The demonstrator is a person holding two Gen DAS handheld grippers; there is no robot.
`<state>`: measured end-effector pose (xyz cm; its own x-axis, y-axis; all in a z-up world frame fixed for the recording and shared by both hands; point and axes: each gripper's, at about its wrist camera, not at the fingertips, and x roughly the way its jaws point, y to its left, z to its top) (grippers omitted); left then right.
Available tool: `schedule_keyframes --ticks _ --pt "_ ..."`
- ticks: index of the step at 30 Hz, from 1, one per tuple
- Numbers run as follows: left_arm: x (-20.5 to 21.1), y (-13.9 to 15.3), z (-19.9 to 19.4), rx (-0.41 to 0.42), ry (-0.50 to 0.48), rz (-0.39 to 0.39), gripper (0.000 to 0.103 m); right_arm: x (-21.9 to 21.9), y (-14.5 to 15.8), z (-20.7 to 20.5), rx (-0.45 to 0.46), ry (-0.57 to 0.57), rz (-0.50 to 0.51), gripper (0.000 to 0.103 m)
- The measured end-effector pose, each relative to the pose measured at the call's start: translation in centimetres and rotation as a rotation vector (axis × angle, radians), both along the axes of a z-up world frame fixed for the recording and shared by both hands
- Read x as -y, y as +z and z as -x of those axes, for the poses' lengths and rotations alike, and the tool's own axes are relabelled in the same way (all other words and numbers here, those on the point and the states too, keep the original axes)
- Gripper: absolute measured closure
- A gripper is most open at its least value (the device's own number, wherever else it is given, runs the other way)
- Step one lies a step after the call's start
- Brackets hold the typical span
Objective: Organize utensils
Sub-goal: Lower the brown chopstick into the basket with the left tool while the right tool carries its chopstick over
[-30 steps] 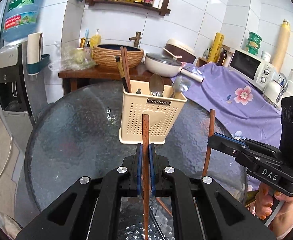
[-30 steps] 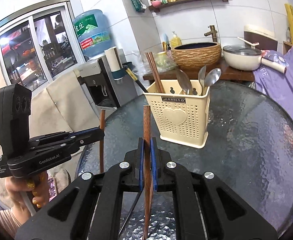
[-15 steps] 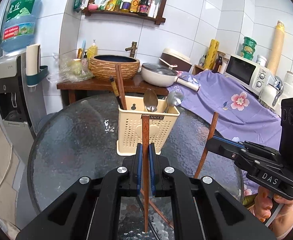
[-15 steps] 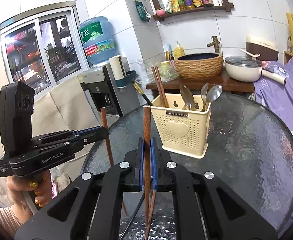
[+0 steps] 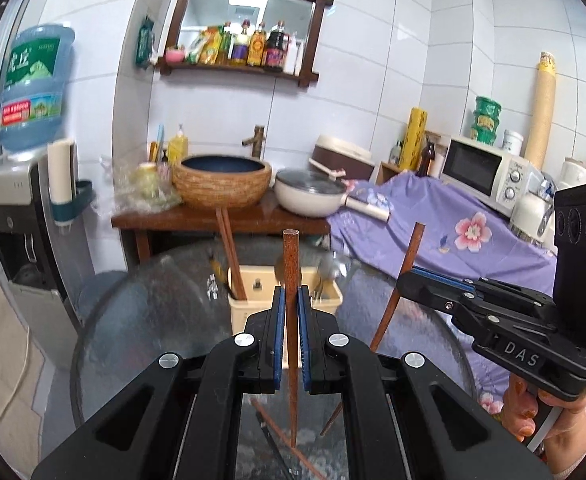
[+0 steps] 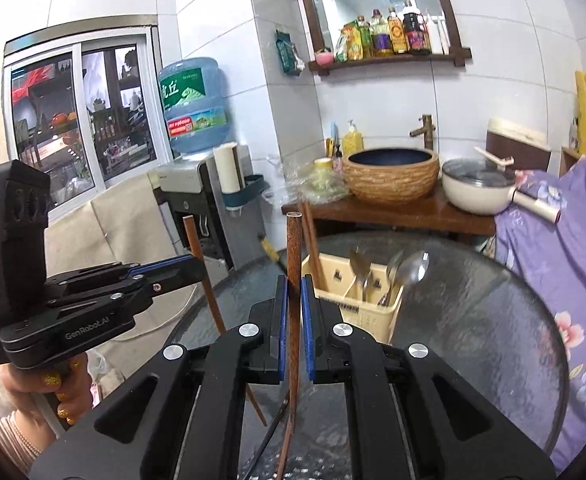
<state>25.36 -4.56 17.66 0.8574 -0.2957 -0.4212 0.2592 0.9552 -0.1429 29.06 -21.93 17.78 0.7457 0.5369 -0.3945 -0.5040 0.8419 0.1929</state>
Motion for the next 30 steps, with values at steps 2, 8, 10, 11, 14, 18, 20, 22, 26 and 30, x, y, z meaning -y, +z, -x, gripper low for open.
schedule_keyframes --ticks 2,8,10,11,14,18,20,22,26,30 --pt "0.1 1.3 -0.5 0.014 0.001 0.002 0.097 0.0 1.4 -0.6 0.025 -0.015 0.013 0.096" --pt "0.3 6.0 -3.3 0.04 0.011 0.051 0.097 0.2 5.9 -3.6 0.063 -0.071 0.0 0.096" --pt "0.7 7.9 -4.3 0.073 0.037 0.043 0.097 0.3 7.5 -4.8 0.091 -0.106 0.006 0.096" --pt "0.8 8.4 -4.7 0.089 0.053 0.037 0.097 0.3 8.2 -5.4 0.102 -0.121 0.004 0.096" --pt "1.2 9.8 -6.6 0.12 0.107 0.038 0.097 0.4 9.3 -7.2 0.124 -0.168 -0.002 0.096" --pt "1.5 9.7 -9.2 0.114 0.155 0.041 0.097 0.2 9.1 -9.7 0.132 -0.213 -0.019 0.096" --pt "1.7 9.0 -10.4 0.106 0.174 0.032 0.097 0.0 8.5 -10.5 0.126 -0.22 -0.022 0.095" --pt "1.8 7.8 -11.4 0.089 0.185 0.024 0.097 -0.4 7.5 -11.3 0.107 -0.222 -0.013 0.095" --pt "1.6 5.5 -12.8 0.056 0.204 0.014 0.097 -1.0 4.8 -12.3 0.071 -0.22 -0.001 0.095" --pt "1.3 2.9 -13.4 0.018 0.206 0.012 0.097 -1.2 1.9 -12.7 0.032 -0.22 -0.001 0.095"
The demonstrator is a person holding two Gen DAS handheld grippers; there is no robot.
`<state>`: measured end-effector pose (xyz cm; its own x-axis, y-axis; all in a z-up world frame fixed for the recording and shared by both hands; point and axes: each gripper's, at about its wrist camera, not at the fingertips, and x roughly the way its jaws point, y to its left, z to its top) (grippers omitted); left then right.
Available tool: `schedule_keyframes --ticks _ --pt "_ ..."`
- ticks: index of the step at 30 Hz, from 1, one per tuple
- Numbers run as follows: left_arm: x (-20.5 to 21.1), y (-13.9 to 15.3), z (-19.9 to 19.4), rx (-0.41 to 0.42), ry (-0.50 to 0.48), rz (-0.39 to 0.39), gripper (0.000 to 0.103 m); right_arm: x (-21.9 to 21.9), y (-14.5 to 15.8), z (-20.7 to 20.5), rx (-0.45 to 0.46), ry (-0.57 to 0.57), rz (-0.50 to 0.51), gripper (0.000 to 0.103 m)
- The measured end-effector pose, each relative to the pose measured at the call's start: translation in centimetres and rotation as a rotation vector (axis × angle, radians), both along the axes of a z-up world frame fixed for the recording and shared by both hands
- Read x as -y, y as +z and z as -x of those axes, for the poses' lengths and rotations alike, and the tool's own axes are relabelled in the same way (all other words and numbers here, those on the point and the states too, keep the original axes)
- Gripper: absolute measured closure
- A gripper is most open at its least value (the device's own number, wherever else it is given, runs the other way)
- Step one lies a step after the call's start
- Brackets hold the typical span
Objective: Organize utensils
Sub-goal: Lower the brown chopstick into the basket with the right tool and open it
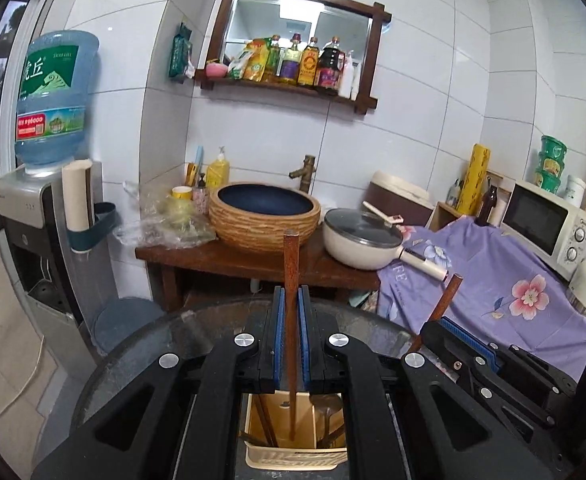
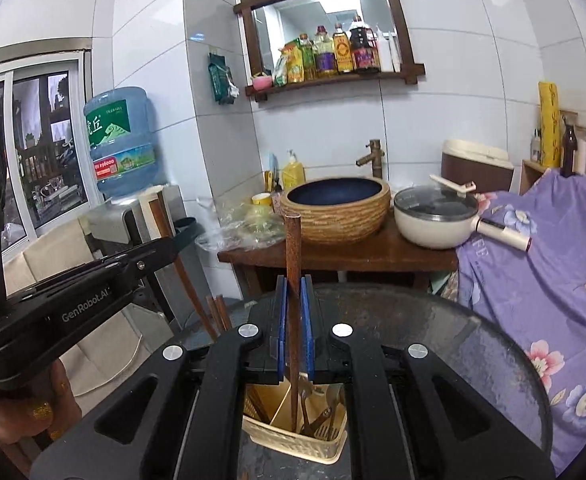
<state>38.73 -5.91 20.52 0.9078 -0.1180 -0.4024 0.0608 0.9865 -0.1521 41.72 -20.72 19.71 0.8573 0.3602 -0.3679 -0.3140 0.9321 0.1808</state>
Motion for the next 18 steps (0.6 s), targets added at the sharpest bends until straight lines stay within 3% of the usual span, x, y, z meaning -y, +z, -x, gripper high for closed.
schedule_keyframes --ticks 9,16,18 --pt "0.6 -5.2 0.1 -0.073 -0.009 -0.046 0.097 -1.6 -4.7 0.5 -0.039 0.031 0.054 0.095" --pt "0.1 -7.9 -0.4 -0.134 -0.012 -0.028 0.096 -1.4 -6.4 -0.1 -0.069 0.033 0.049 0.095" --pt "-0.1 -8.2 -0.5 -0.147 -0.019 -0.019 0.09 -1.3 -6.5 -0.2 -0.067 0.049 0.046 0.095"
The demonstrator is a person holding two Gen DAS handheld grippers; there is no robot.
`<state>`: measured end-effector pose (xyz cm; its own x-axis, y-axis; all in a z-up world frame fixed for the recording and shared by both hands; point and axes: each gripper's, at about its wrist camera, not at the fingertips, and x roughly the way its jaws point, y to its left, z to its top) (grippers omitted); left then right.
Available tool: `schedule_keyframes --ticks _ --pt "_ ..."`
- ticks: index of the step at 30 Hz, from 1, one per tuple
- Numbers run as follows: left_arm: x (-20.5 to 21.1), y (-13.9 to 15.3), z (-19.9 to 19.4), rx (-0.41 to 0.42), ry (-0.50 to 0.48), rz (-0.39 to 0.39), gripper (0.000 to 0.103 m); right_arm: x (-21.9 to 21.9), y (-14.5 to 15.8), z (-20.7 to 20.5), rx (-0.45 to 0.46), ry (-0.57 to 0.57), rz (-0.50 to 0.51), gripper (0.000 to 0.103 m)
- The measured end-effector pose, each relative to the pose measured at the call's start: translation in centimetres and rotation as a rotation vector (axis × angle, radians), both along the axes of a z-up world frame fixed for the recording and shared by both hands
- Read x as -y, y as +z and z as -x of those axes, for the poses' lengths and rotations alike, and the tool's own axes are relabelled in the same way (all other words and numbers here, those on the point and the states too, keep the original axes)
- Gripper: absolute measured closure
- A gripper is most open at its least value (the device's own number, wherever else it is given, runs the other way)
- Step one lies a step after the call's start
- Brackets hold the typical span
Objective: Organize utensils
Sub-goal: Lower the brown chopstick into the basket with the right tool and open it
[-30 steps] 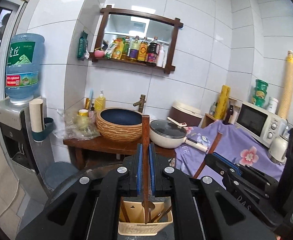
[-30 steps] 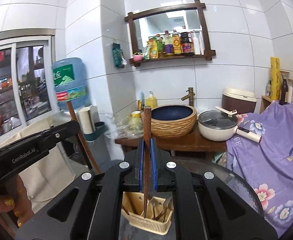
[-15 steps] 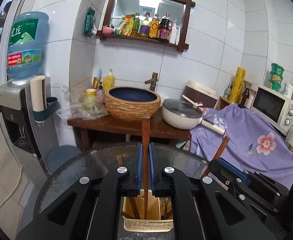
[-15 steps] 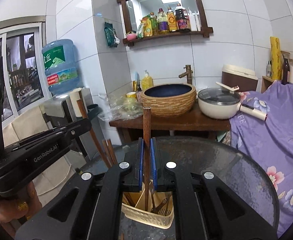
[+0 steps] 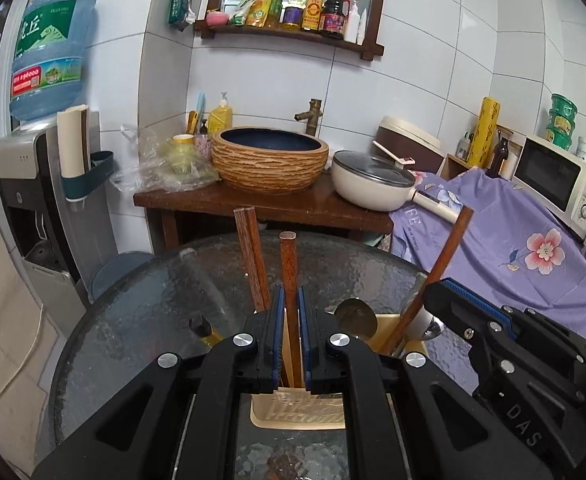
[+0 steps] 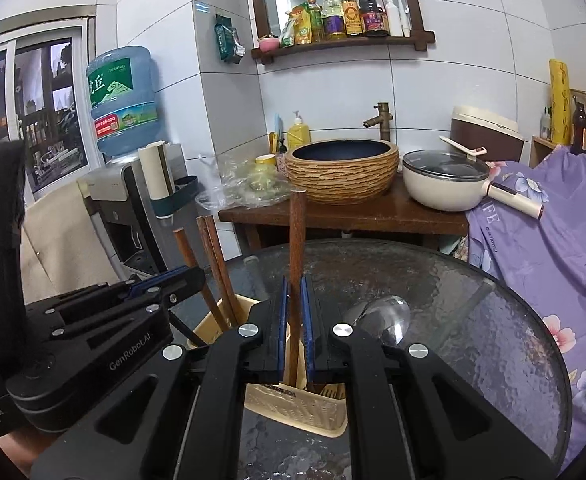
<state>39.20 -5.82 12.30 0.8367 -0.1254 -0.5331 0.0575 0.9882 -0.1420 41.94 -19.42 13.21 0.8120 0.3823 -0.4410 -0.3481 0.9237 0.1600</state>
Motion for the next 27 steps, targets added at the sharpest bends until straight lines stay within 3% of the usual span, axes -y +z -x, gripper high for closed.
schedule_keyframes --ticks 4,6,7,11,13,15,21,23,27 --pt "-0.5 0.4 0.7 0.019 -0.007 0.023 0.07 0.3 0.4 0.6 0.023 -0.01 0.01 0.088" --pt "-0.6 1.0 1.5 0.039 -0.016 0.029 0.06 0.8 0.6 1.1 0.032 -0.011 -0.007 0.062" --pt "-0.8 1.4 2.1 0.056 -0.021 0.036 0.053 1.2 0.7 1.7 0.053 -0.019 -0.012 0.06" --pt "-1.3 2.6 5.3 0.117 -0.037 0.06 0.041 2.2 0.8 4.0 0.076 -0.016 -0.006 0.06" --pt "-1.6 2.5 7.9 0.141 -0.041 0.049 0.024 2.6 0.3 5.4 0.054 -0.012 -0.002 0.059" --pt "-1.7 1.6 9.9 0.137 -0.032 0.009 0.019 2.5 -1.1 7.1 -0.002 0.022 0.024 0.054" --pt "-1.8 -5.0 12.3 -0.076 -0.069 -0.113 0.02 0.6 -7.8 10.0 -0.21 0.116 0.143 0.052" --pt "-2.0 -7.5 12.9 -0.138 -0.06 -0.152 0.028 0.4 -9.9 10.4 -0.253 0.12 0.159 0.052" --pt "-2.3 -12.3 13.8 -0.294 -0.135 -0.109 0.046 0.8 -12.4 11.0 -0.302 0.109 0.173 0.052"
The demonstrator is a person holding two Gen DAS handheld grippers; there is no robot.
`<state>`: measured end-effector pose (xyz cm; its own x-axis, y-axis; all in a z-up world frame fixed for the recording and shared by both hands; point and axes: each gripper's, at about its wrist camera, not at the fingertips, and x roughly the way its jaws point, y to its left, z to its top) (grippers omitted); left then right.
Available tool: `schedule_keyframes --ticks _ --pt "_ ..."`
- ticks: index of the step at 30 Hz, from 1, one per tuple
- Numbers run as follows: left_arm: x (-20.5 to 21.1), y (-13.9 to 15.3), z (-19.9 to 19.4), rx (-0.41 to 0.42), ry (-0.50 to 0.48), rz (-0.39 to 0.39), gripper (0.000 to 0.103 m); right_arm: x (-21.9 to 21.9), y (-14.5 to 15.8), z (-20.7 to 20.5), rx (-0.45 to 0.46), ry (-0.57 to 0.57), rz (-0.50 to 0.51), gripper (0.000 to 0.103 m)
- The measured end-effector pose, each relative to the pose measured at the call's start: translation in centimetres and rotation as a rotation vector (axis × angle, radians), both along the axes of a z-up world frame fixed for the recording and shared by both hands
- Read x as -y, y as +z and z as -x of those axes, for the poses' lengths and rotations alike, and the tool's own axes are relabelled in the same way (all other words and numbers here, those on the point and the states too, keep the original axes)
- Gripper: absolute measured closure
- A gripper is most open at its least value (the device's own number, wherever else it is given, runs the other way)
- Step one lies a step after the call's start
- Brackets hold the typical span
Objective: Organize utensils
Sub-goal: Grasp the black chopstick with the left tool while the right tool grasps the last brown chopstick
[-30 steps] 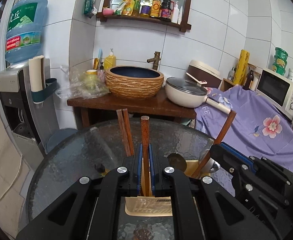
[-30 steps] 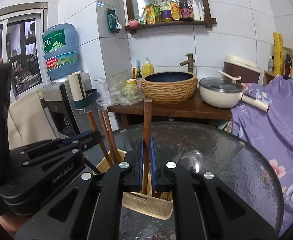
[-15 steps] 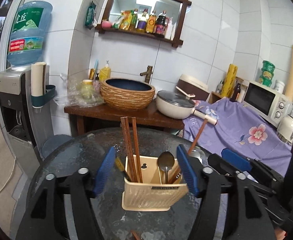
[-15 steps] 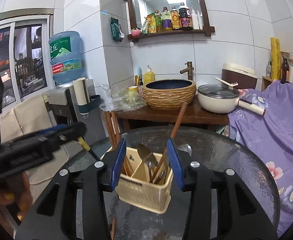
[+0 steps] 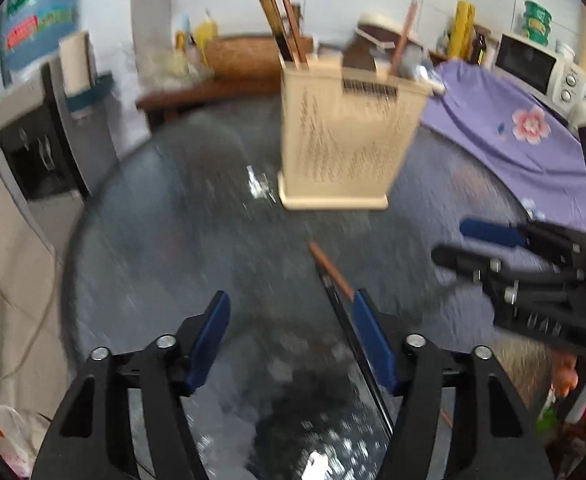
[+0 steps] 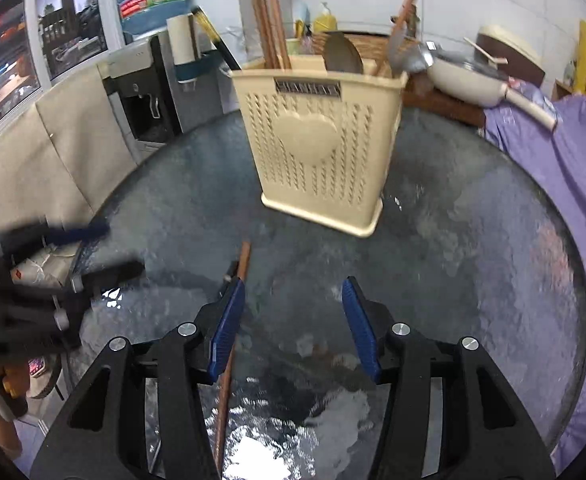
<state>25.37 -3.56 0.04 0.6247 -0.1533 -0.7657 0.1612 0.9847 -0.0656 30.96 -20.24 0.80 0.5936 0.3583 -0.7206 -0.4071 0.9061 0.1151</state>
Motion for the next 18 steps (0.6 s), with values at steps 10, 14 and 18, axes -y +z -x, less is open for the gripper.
schedule_keyframes --ticks 10,14,18 --pt "2.9 -4.3 0.2 -0.092 -0.058 -0.016 0.059 0.0 -2.0 0.7 -0.067 0.007 -0.005 0.052" --pt "3.5 -5.1 0.0 -0.11 -0.06 -0.016 0.059 0.0 -2.2 0.4 -0.079 0.007 -0.009 0.052" --pt "3.7 -5.3 -0.4 -0.102 -0.049 -0.034 0.063 -0.5 -2.4 0.2 -0.091 0.019 0.0 0.052"
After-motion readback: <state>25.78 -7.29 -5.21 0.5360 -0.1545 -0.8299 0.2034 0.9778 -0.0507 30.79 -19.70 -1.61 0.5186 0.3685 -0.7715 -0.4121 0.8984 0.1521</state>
